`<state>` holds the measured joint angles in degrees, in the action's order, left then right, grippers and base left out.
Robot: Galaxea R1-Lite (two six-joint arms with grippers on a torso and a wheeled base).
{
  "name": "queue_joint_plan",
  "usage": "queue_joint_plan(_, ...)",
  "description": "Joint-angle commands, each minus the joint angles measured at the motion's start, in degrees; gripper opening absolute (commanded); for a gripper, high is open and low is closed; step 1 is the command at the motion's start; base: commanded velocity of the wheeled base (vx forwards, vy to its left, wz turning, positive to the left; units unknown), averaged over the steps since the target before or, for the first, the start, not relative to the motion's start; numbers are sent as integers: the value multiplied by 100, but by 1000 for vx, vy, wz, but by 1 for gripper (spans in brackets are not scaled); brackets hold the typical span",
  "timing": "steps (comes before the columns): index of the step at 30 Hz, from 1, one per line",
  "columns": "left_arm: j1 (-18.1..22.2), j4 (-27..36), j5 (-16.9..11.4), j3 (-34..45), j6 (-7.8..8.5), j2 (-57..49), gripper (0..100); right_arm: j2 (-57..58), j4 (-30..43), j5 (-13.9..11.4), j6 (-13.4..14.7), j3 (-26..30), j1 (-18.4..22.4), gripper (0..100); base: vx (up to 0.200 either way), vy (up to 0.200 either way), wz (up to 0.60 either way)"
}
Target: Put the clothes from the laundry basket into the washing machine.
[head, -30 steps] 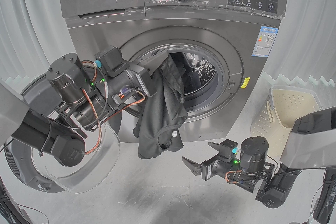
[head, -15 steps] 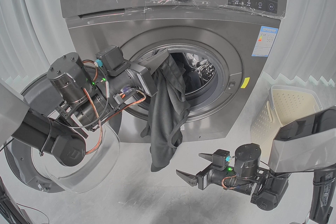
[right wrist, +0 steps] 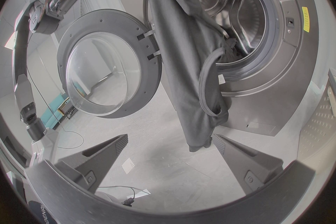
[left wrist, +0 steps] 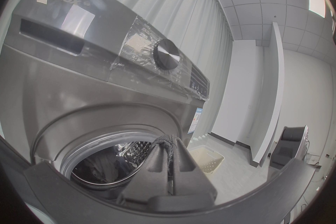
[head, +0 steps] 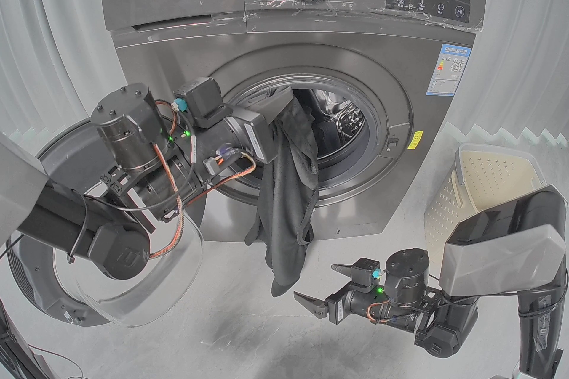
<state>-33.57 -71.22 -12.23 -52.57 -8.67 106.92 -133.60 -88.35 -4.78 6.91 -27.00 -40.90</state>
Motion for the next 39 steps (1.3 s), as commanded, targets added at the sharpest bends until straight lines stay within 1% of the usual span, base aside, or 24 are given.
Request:
queue_joint_plan(1,-70,99,10,-237,-3,-58,0,-299,-7,30,-6,-218,29,100,0,0,0)
queue_joint_plan(2,-70,99,10,-237,-3,-58,0,-307,2,30,-6,-235,38,100,0,0,0)
queue_joint_plan(3,-70,108,1,-245,-3,-66,0,-457,-7,126,3,-543,82,100,0,0,0)
queue_joint_plan(4,-70,108,1,-245,-3,-66,0,-457,-7,126,3,-543,82,100,0,0,0)
queue_joint_plan(5,-70,99,10,-245,-3,-66,0,-676,-7,372,-14,-842,188,100,0,0,0)
queue_joint_plan(6,-70,108,10,-245,-3,-66,0,-694,-7,390,-14,-868,196,100,0,0,0)
queue_joint_plan(7,-70,99,10,-237,-3,-84,0,-843,2,452,-32,-1088,302,100,0,0,0)
queue_joint_plan(11,-70,108,10,-245,-3,-93,0,-923,10,443,-41,-1264,363,100,0,0,0)
queue_joint_plan(14,-70,108,10,-245,-3,-119,0,-1213,10,267,-102,-1571,425,100,0,0,0)
queue_joint_plan(16,-70,108,10,-245,5,-119,0,-1388,19,223,-164,-1835,495,100,0,0,0)
queue_joint_plan(17,-70,108,10,-245,5,-119,0,-1406,19,223,-173,-1861,504,100,0,0,0)
queue_joint_plan(18,-70,108,10,-245,5,-119,0,-1573,45,188,-217,-2160,574,100,0,0,0)
queue_joint_plan(20,-70,108,10,-245,5,-119,0,-1608,98,118,-217,-2292,601,100,0,0,0)
queue_joint_plan(21,-70,108,10,-245,5,-128,0,-1626,151,-6,-217,-2380,609,100,0,0,0)
queue_joint_plan(22,-70,108,10,-254,5,-128,0,-1634,230,-58,-208,-2424,618,100,0,0,0)
queue_joint_plan(26,-70,108,1,-254,5,-128,0,-1854,388,-85,-208,-2652,662,100,0,0,0)
queue_joint_plan(29,-70,99,10,-254,5,-137,0,-2241,441,-85,-217,-3127,671,100,0,0,0)
queue_joint_plan(31,-70,99,1,-254,5,-137,0,-2338,441,-93,-217,-3294,671,100,0,0,0)
queue_joint_plan(32,-70,99,1,-254,5,-137,0,-2390,494,-111,-190,-3478,653,100,0,0,0)
queue_joint_plan(35,-70,99,1,-245,5,-198,0,-2408,590,-120,-181,-3654,645,100,0,0,0)
queue_joint_plan(37,-70,99,1,-254,5,-207,0,-2408,634,-173,-181,-3707,645,100,0,0,0)
queue_joint_plan(38,-70,99,1,-254,5,-207,0,-2425,626,-181,-181,-3760,645,0,0,0,0)
queue_joint_plan(39,-70,99,1,-254,5,-207,0,-2425,626,-181,-181,-3769,645,0,0,0,0)
